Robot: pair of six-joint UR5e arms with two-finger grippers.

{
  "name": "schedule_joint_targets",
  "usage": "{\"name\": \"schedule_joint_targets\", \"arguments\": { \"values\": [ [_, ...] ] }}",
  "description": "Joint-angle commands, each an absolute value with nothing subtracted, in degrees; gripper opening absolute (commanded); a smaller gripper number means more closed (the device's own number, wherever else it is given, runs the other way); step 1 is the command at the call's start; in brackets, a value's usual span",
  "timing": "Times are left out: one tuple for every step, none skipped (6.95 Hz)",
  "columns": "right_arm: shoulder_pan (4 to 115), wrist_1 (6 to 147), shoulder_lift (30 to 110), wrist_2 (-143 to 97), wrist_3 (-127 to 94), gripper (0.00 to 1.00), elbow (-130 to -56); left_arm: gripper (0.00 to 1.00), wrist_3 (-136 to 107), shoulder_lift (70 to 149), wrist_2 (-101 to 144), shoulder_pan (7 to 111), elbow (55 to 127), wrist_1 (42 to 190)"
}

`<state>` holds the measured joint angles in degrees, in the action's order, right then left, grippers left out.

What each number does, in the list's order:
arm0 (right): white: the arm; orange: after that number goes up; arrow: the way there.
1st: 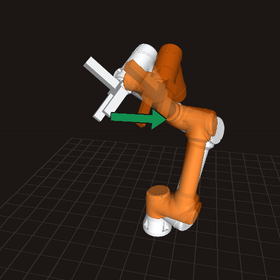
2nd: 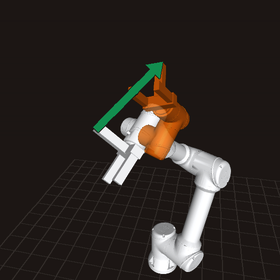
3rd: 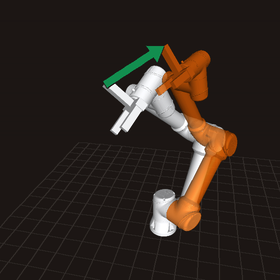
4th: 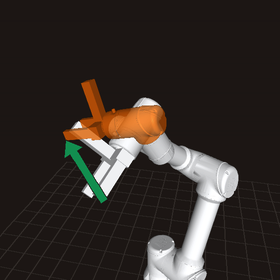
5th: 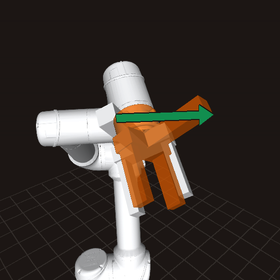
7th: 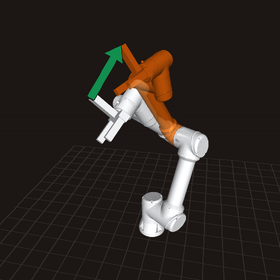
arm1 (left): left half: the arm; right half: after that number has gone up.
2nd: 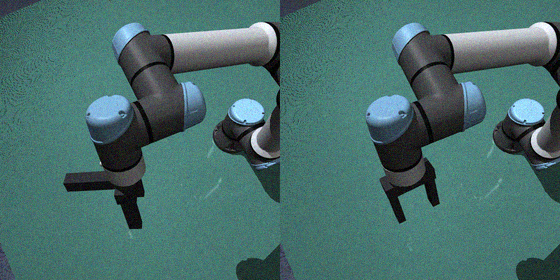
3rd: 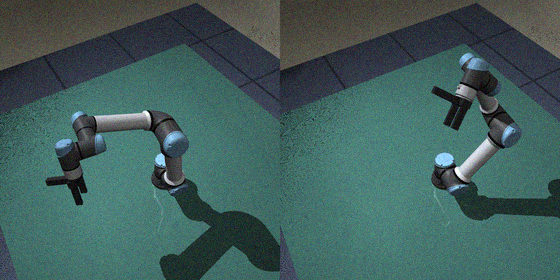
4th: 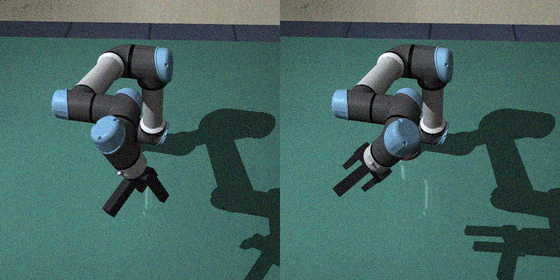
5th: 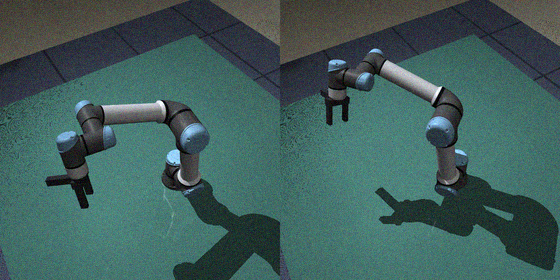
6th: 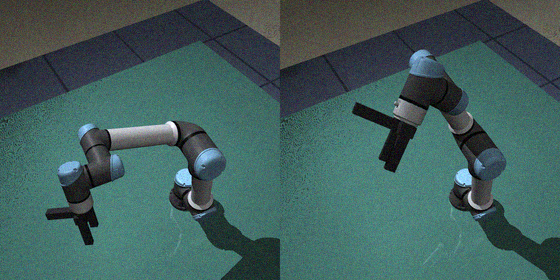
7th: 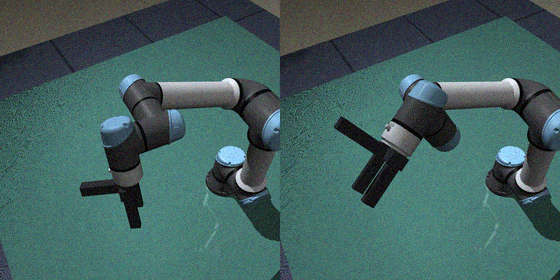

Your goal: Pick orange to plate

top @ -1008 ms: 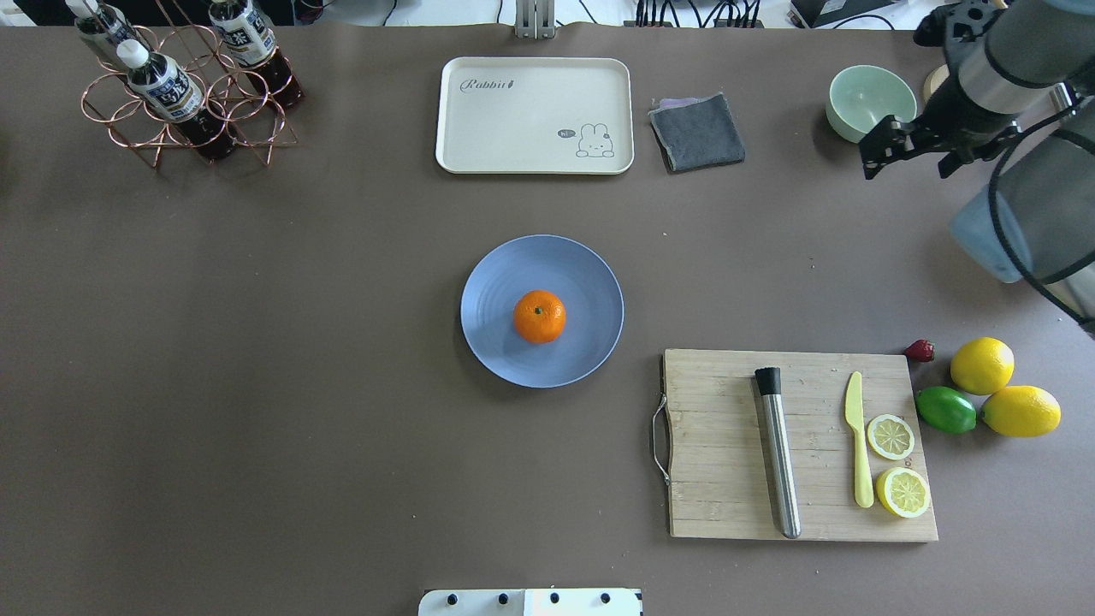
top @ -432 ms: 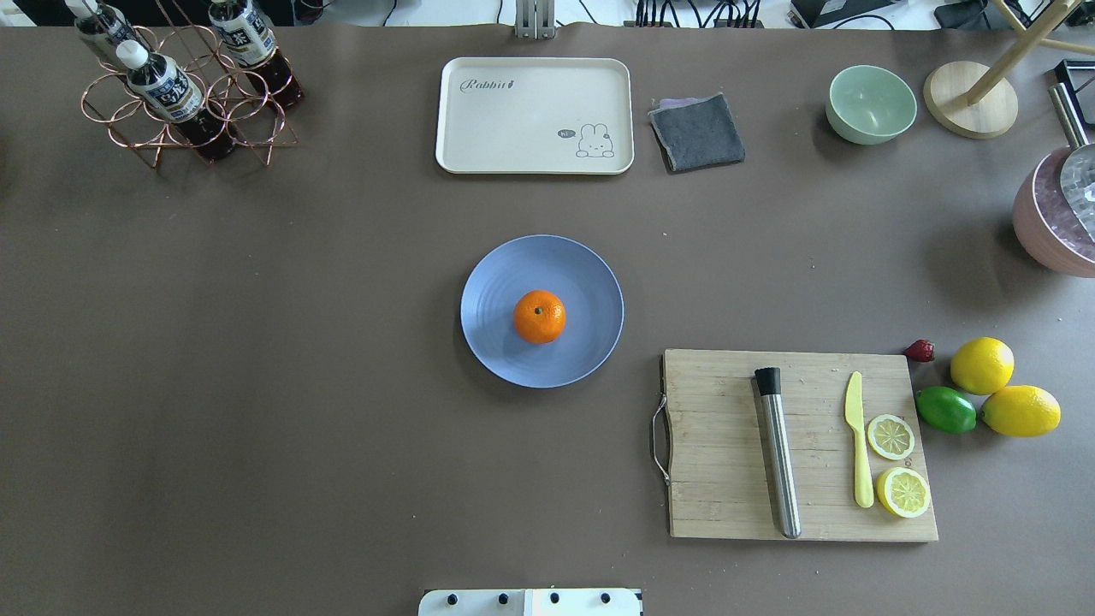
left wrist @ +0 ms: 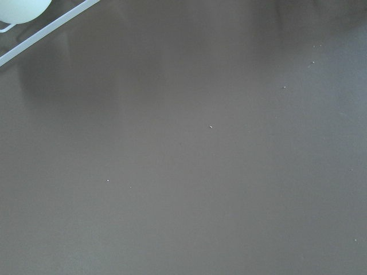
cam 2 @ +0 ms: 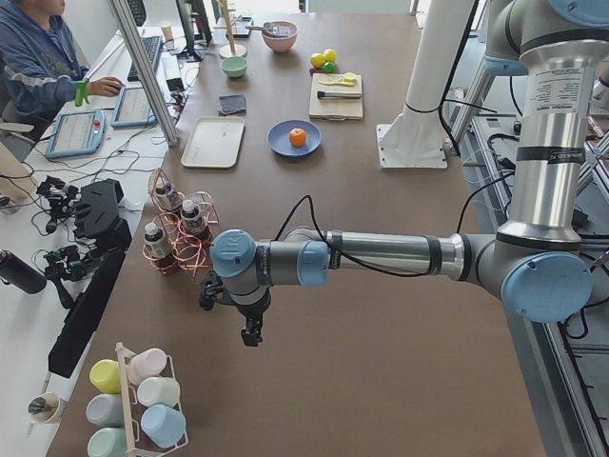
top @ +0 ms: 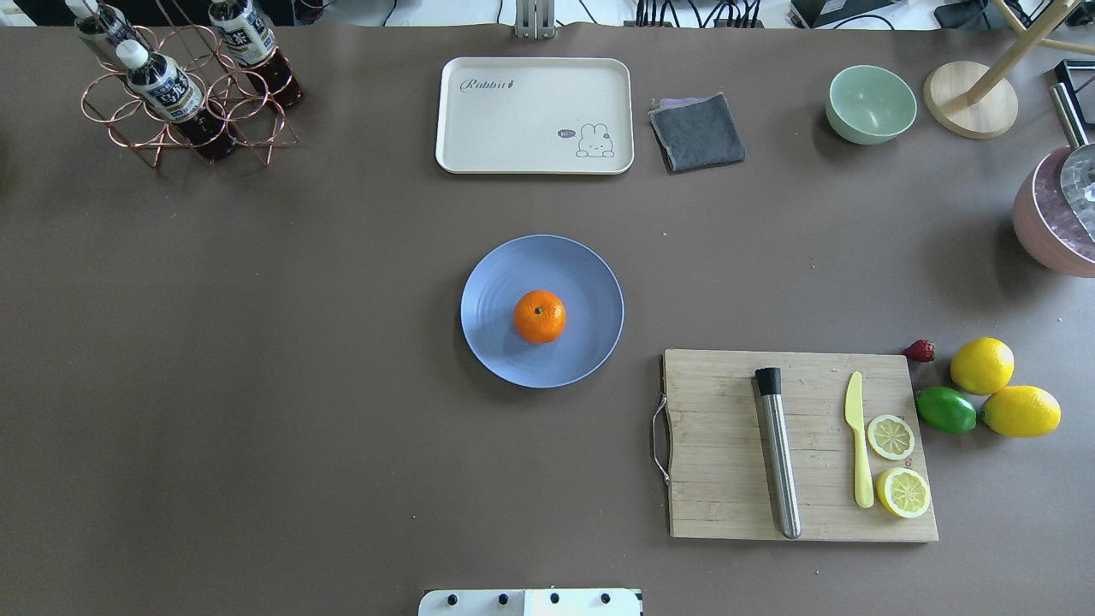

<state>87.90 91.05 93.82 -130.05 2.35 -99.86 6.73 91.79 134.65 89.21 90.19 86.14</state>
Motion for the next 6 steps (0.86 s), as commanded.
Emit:
{"name": "schedule_joint_targets", "arguments": {
  "values": [
    [88.5, 90.88, 95.18, -129.73, 2.29, 1.0, -99.84, 0.98, 6.5, 91.76, 134.3, 89.3, 90.88, 86.39],
    [88.51, 90.88, 95.79, -129.81, 2.11, 1.0, -99.84, 0.98, 6.5, 91.67, 134.3, 89.3, 90.88, 86.48],
    [88.51, 90.88, 95.8, -129.81, 2.11, 1.0, -99.84, 0.98, 6.42, 91.58, 134.3, 89.47, 90.79, 86.57],
    [88.51, 90.79, 95.89, -129.81, 2.11, 1.0, -99.84, 0.98, 6.5, 91.67, 134.3, 89.47, 90.79, 86.57],
    [88.51, 90.79, 95.89, -129.81, 2.11, 1.0, -99.84, 0.98, 6.42, 91.58, 134.3, 89.47, 90.79, 86.57],
    [88.51, 90.88, 95.89, -129.73, 2.11, 1.0, -99.76, 0.98, 6.42, 91.58, 134.38, 89.47, 90.79, 86.57]
  ]
}}
